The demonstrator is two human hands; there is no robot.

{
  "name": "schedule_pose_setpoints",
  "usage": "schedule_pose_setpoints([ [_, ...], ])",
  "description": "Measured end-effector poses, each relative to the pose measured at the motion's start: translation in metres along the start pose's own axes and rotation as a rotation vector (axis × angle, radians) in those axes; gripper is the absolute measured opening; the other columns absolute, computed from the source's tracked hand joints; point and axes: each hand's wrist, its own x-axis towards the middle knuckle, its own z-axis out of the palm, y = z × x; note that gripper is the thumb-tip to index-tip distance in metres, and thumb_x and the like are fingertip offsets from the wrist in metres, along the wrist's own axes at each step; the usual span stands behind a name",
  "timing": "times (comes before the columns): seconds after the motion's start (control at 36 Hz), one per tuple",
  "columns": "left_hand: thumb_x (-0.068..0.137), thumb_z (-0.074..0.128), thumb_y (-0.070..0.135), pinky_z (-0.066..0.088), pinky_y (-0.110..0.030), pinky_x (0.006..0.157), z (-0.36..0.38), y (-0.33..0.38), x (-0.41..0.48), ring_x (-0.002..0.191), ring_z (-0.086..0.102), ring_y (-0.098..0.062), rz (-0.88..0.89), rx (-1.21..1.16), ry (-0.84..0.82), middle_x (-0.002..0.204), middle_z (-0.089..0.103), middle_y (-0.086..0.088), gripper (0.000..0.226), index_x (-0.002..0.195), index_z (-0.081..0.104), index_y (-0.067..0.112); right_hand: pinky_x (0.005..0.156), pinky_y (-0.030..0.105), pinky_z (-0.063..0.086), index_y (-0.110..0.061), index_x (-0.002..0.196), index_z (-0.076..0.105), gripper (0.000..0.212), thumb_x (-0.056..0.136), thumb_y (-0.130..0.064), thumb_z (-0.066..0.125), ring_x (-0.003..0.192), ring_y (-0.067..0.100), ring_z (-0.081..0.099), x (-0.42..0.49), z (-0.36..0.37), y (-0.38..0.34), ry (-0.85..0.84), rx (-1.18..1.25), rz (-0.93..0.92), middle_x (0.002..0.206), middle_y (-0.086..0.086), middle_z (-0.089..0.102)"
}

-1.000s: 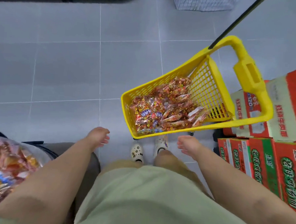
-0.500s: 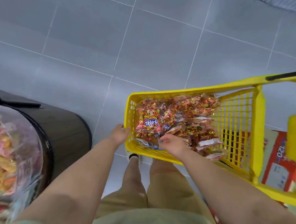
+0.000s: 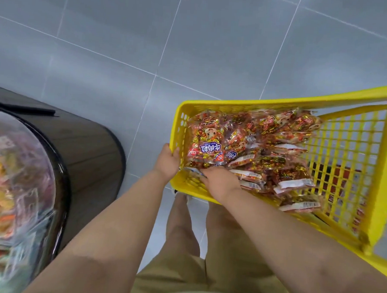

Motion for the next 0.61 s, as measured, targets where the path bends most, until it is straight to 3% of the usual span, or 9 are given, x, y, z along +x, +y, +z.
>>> schedule_pose_setpoints([
  [0.11,0.103,0.038,0.029,0.034,-0.025,0.085,-0.001,-0.001,0.001,0.117,0.054,-0.034,-0.021,-0.033,-0.034,0.125,0.057,-0.018,0.035,0.126,0.044,0.003,0.079,0.033,0.040,-0.010,0.116,0.061,0.031,0.099,-0.028,0.041,0.103,0.027,0.052,-0.015,-0.016,0.012,0.163,0.149,-0.068,0.105,0.010,0.063],
  [0.19,0.102,0.035,0.042,0.041,-0.034,0.100,-0.005,0.002,-0.001,0.117,0.055,-0.033,-0.057,-0.111,-0.087,0.125,0.056,-0.016,0.046,0.125,0.046,0.003,0.061,0.029,0.030,-0.018,0.100,0.066,0.022,0.098,-0.028,0.047,0.077,0.023,0.053,-0.031,-0.039,0.021,0.236,0.466,-0.015,0.078,0.005,0.059],
  [0.25,0.100,0.029,0.050,0.039,-0.030,0.095,-0.011,0.006,-0.006,0.113,0.054,-0.028,-0.032,-0.080,-0.072,0.119,0.056,-0.011,0.056,0.122,0.050,0.003,0.061,0.033,0.038,-0.018,0.089,0.065,0.018,0.096,-0.028,0.051,0.071,0.025,0.056,-0.037,-0.055,0.022,0.226,0.769,0.089,0.073,0.012,0.059],
  [0.31,0.101,0.030,0.048,0.039,-0.020,0.087,-0.017,0.010,-0.014,0.103,0.056,-0.020,0.076,-0.123,0.006,0.108,0.059,-0.001,0.048,0.111,0.054,0.007,0.070,0.041,0.049,-0.002,0.104,0.061,0.029,0.095,-0.028,0.052,0.080,0.037,0.059,-0.039,-0.068,0.022,0.149,1.082,0.189,0.092,0.031,0.059],
  [0.33,0.101,0.034,0.044,0.038,-0.011,0.079,-0.022,0.015,-0.021,0.094,0.056,-0.011,0.144,-0.166,0.066,0.100,0.058,0.006,0.037,0.105,0.053,0.012,0.069,0.046,0.048,0.002,0.107,0.058,0.032,0.095,-0.028,0.053,0.075,0.037,0.055,-0.039,-0.073,0.021,0.103,1.225,0.216,0.088,0.035,0.054],
  [0.39,0.100,0.045,0.034,0.035,0.001,0.066,-0.030,0.025,-0.031,0.082,0.053,0.006,0.240,-0.274,0.116,0.091,0.054,0.019,0.017,0.101,0.055,0.019,0.061,0.040,0.042,-0.004,0.094,0.060,0.022,0.095,-0.025,0.053,0.066,0.028,0.049,-0.033,-0.079,0.014,0.039,1.411,0.224,0.070,0.020,0.049],
  [0.47,0.092,0.061,0.023,0.053,-0.016,0.065,-0.041,0.033,-0.038,0.073,0.065,0.001,0.195,-0.486,-0.083,0.084,0.068,0.015,0.004,0.090,0.061,0.026,0.056,0.023,0.049,-0.014,0.090,0.062,0.011,0.095,-0.019,0.053,0.057,0.009,0.056,-0.020,-0.079,-0.005,-0.007,1.609,0.185,0.068,0.003,0.056],
  [0.56,0.086,0.067,0.009,0.058,-0.026,0.066,-0.052,0.032,-0.037,0.073,0.071,-0.009,0.139,-0.587,-0.273,0.080,0.075,0.006,0.015,0.093,0.065,0.022,0.071,0.033,0.047,-0.012,0.100,0.065,0.028,0.084,-0.035,0.063,0.070,0.016,0.060,-0.004,-0.075,-0.017,-0.006,1.689,0.209,0.082,0.009,0.060],
  [0.61,0.085,0.066,0.005,0.058,-0.026,0.065,-0.057,0.028,-0.035,0.073,0.072,-0.012,0.105,-0.626,-0.302,0.086,0.075,-0.001,0.018,0.098,0.064,0.018,0.080,0.033,0.047,-0.014,0.110,0.063,0.041,0.085,-0.047,0.061,0.088,0.018,0.061,0.011,-0.071,-0.016,0.101,1.569,0.318,0.095,0.005,0.066],
])
